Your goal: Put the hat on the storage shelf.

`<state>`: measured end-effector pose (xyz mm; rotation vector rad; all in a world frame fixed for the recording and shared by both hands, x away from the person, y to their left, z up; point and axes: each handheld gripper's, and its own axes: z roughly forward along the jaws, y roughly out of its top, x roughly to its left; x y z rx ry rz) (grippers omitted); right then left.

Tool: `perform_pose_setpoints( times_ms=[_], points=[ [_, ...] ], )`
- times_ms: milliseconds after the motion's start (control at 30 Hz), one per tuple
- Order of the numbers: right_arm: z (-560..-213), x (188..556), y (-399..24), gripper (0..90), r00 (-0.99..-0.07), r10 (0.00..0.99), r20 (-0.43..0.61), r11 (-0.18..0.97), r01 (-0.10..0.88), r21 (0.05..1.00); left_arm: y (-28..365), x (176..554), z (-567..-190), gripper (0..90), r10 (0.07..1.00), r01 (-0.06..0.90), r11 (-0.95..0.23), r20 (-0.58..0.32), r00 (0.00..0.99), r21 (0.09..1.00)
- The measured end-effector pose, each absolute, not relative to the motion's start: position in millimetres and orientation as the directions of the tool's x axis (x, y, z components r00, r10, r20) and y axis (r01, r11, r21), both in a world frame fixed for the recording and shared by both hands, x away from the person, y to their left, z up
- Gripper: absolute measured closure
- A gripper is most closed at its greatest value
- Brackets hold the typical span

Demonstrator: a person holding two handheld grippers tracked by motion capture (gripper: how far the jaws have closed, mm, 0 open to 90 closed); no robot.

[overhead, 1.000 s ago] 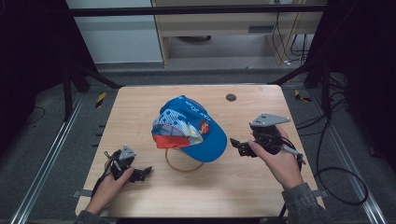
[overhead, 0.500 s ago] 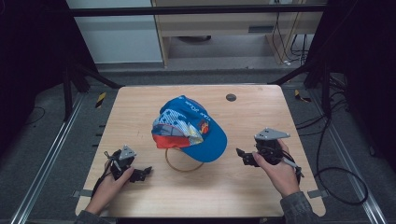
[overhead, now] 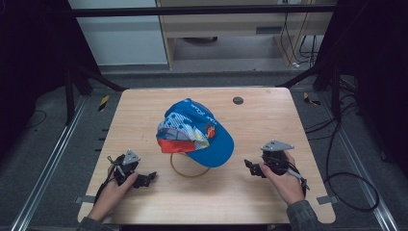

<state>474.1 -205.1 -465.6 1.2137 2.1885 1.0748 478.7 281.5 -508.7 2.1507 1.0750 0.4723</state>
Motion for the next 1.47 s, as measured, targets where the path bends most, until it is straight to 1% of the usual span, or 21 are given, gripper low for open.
perform_pose_setpoints(
  times_ms=[533,667,800,967,1033,1467],
  points=[
    [-493,475,-214,14.2,-0.49,0.871,0.024,0.305,0.579,0.756,282,479,-509,0.0,0.805,0.558,-0.431,0.022,0.593,0.709],
    [-502,478,-214,12.4,-0.454,0.891,0.024,0.289,0.608,0.74,281,479,-509,0.0,0.805,0.56,-0.429,0.019,0.593,0.709],
    [-507,480,-212,10.8,-0.437,0.899,0.03,0.283,0.632,0.722,281,479,-509,0.0,0.806,0.56,-0.428,0.02,0.592,0.709],
    [-509,481,-209,9.5,-0.43,0.903,0.005,0.294,0.624,0.724,281,479,-509,0.0,0.805,0.559,-0.429,0.02,0.593,0.709],
    [-511,479,-207,7.5,-0.425,0.905,-0.002,0.291,0.617,0.731,281,479,-509,0.0,0.806,0.56,-0.428,0.02,0.592,0.709],
    [-512,475,-208,7.3,-0.41,0.912,-0.003,0.28,0.617,0.735,281,479,-509,0.0,0.802,0.557,-0.433,0.02,0.597,0.709]
  ],
)
